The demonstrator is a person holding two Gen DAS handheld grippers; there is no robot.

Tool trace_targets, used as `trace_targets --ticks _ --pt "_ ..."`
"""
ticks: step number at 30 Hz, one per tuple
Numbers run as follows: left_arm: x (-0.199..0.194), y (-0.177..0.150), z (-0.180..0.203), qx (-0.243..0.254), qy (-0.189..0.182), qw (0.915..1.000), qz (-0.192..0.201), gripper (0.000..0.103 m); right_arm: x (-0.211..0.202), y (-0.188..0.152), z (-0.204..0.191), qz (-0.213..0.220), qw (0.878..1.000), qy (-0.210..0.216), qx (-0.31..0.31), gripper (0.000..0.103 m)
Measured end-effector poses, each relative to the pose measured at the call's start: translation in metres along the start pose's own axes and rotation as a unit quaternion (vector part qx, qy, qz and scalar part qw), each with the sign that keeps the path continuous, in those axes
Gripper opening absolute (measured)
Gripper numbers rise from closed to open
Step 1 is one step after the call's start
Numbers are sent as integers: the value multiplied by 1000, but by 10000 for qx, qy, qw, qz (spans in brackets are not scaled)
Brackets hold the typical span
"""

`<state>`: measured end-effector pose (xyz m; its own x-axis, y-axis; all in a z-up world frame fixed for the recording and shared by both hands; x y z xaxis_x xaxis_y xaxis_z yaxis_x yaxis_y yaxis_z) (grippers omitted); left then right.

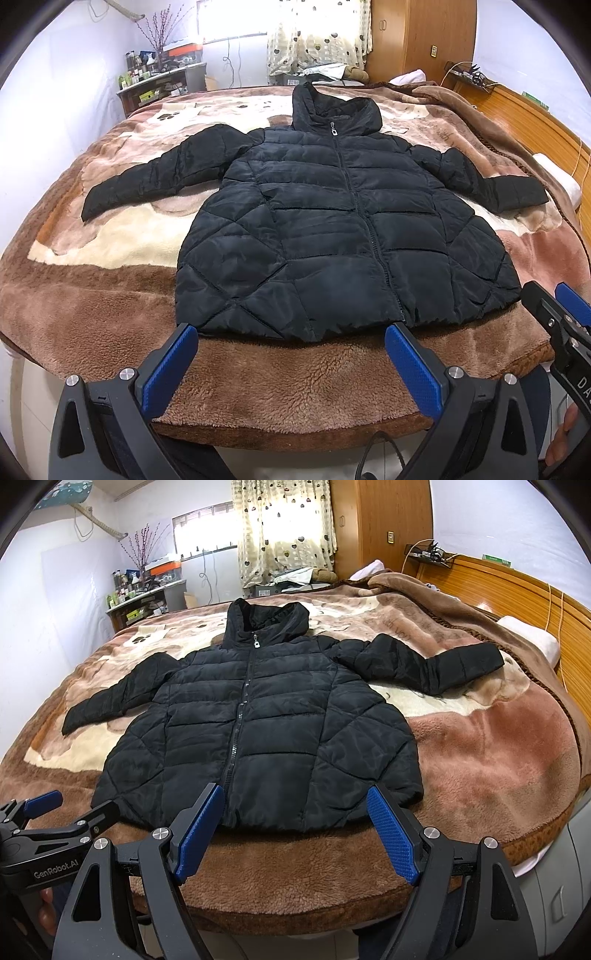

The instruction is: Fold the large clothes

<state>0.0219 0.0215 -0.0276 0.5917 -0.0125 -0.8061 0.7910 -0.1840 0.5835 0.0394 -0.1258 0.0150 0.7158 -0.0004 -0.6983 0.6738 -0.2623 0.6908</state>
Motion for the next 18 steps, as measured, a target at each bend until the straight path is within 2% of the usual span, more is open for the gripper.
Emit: trace_targets --ticks 18 --pt "13 6 -5 -68 53 9999 -77 102 9 -3 -9 -89 9999 -19 -44 80"
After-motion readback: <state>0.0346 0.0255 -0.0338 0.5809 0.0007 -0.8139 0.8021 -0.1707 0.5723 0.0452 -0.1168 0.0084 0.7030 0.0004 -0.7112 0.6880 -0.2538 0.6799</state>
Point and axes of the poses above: each gripper's, at about its wrist camera, not at the fingertips, and x roughly the way its jaws point, z to its right, y to its top, the point moved 2 cm from there along x, roughly the way its jaws point, and after that the axes turned 10 degrees about x, right-handed, at the moved point
